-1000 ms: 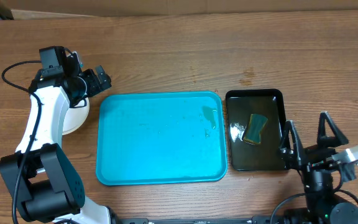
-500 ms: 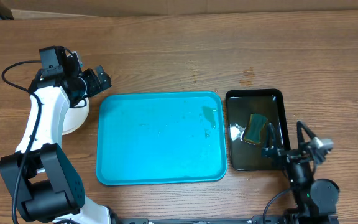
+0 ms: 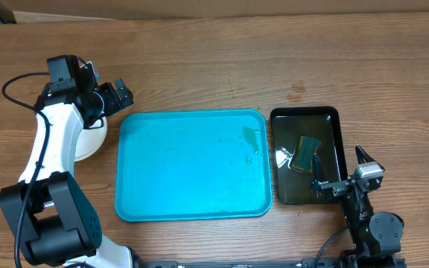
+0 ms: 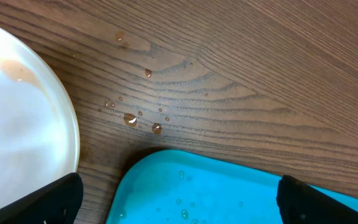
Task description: Clean dirty plates on tray and stack at the side
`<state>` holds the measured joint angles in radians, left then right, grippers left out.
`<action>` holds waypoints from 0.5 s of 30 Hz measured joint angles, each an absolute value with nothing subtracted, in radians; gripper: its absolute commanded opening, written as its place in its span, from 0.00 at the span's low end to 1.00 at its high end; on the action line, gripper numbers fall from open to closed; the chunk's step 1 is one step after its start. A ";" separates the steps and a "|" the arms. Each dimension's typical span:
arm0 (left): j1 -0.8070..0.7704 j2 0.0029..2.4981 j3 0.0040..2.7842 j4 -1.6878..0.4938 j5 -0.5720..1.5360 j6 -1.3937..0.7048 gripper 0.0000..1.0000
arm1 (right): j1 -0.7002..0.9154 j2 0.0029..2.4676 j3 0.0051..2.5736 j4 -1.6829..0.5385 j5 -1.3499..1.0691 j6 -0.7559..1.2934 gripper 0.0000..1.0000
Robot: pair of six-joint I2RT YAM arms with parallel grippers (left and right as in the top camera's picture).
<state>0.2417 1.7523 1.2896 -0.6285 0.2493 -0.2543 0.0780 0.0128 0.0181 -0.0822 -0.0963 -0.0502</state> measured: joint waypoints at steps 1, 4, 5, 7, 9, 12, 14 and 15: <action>0.242 1.752 1.290 -0.628 0.249 -0.254 1.00 | 0.078 0.013 0.018 -0.082 -0.097 -0.057 1.00; 0.242 1.752 1.290 -0.628 0.249 -0.254 1.00 | 0.078 0.013 0.018 -0.082 -0.097 -0.072 1.00; 0.242 1.752 1.290 -0.628 0.249 -0.254 1.00 | 0.078 0.013 0.018 -0.082 -0.097 -0.075 1.00; 0.242 1.753 1.290 -0.628 0.249 -0.254 1.00 | 0.078 0.013 0.018 -0.082 -0.096 -0.080 1.00; 0.242 1.752 1.290 -0.628 0.249 -0.254 1.00 | 0.078 0.013 0.018 -0.082 -0.096 -0.083 1.00; 0.242 1.752 1.290 -0.628 0.249 -0.254 1.00 | 0.078 0.013 0.018 -0.082 -0.096 -0.084 1.00; 0.242 1.752 1.290 -0.628 0.249 -0.254 1.00 | 0.078 0.013 0.018 -0.082 -0.097 -0.084 1.00; 0.242 1.752 1.290 -0.628 0.249 -0.254 1.00 | 0.078 0.013 0.018 -0.082 -0.097 -0.084 1.00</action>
<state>0.2417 1.7523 1.2896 -0.6285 0.2493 -0.2543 0.0784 0.0128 0.0181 -0.0818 -0.0967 -0.0841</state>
